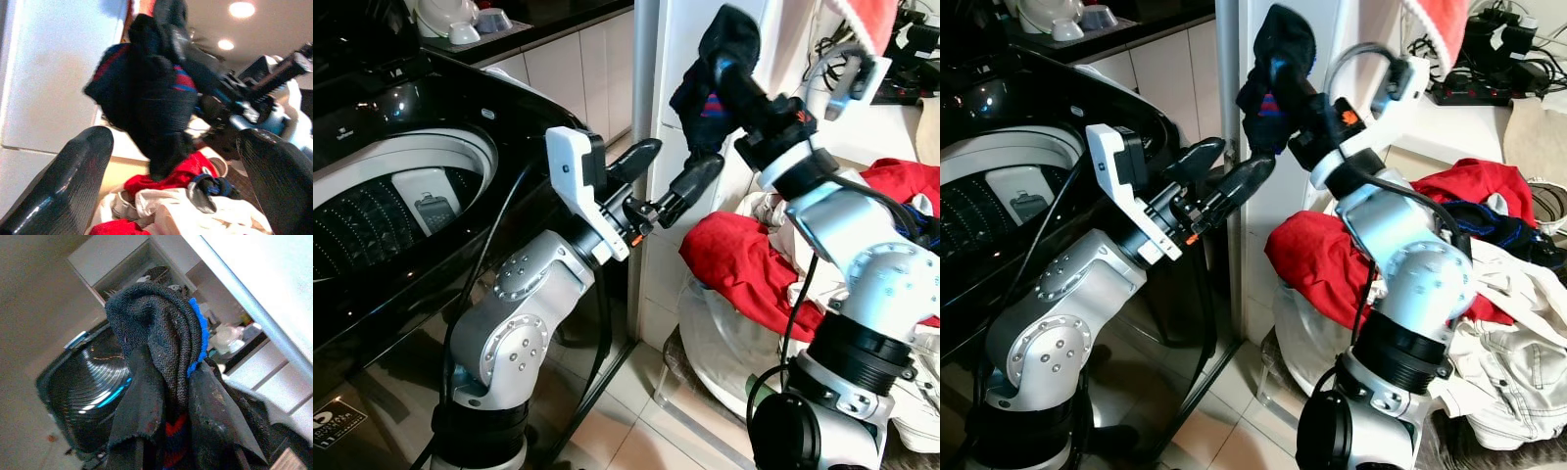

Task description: Clothes washing

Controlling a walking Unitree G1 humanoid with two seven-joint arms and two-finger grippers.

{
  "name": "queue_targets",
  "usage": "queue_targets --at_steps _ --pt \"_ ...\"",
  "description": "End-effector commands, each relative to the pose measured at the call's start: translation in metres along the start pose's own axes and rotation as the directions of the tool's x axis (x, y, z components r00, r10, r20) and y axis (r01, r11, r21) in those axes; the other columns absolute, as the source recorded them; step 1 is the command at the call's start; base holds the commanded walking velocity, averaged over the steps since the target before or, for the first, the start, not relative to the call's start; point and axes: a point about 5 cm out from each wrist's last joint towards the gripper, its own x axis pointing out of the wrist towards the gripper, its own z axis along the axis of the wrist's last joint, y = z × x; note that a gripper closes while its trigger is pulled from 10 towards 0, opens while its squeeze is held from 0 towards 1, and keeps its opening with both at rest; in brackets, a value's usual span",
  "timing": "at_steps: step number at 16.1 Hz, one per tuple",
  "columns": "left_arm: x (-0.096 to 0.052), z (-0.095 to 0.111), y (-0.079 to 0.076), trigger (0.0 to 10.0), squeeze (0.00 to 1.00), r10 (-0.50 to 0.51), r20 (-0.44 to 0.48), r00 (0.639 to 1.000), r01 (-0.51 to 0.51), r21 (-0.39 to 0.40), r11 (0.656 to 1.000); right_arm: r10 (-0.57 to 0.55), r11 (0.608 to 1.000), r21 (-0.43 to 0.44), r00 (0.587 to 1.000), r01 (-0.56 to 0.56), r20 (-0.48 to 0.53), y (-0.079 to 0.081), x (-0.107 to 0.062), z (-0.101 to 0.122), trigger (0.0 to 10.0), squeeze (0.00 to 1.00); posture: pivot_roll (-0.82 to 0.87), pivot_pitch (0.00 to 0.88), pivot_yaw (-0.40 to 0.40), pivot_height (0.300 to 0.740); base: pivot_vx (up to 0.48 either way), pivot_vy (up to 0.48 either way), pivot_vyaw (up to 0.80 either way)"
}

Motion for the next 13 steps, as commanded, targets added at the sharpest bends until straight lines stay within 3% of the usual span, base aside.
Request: queue_targets --at_steps 1,4,5,13 --pt "-0.004 0.007 0.004 10.0 1.00 0.037 0.042 0.998 -0.038 0.029 0.999 0.054 0.996 0.067 0.998 -0.052 -0.017 0.008 0.003 0.000 0.0 0.00 -0.07 0.000 0.003 0.740 0.000 0.000 0.00" --pt "-0.006 0.015 0.005 10.0 1.00 0.036 0.090 0.995 -0.040 0.037 0.999 0.117 0.984 0.144 0.992 -0.110 -0.047 0.012 -0.003 0.000 0.0 0.00 -0.07 0.000 0.000 0.740 0.000 0.000 0.00" --pt "-0.007 0.018 -0.001 10.0 0.00 -0.007 0.106 0.994 0.007 0.009 1.000 0.156 0.972 0.186 0.985 -0.141 -0.068 0.015 -0.006 -0.003 0.0 0.00 -0.07 0.000 -0.005 0.740 0.000 0.000 0.00" --pt "-0.009 0.008 -0.001 10.0 0.00 0.004 0.058 0.998 -0.005 0.019 1.000 0.179 0.957 0.253 0.974 -0.140 -0.139 0.026 -0.012 -0.018 0.0 0.00 -0.07 0.000 0.006 0.740 0.000 0.000 0.00"
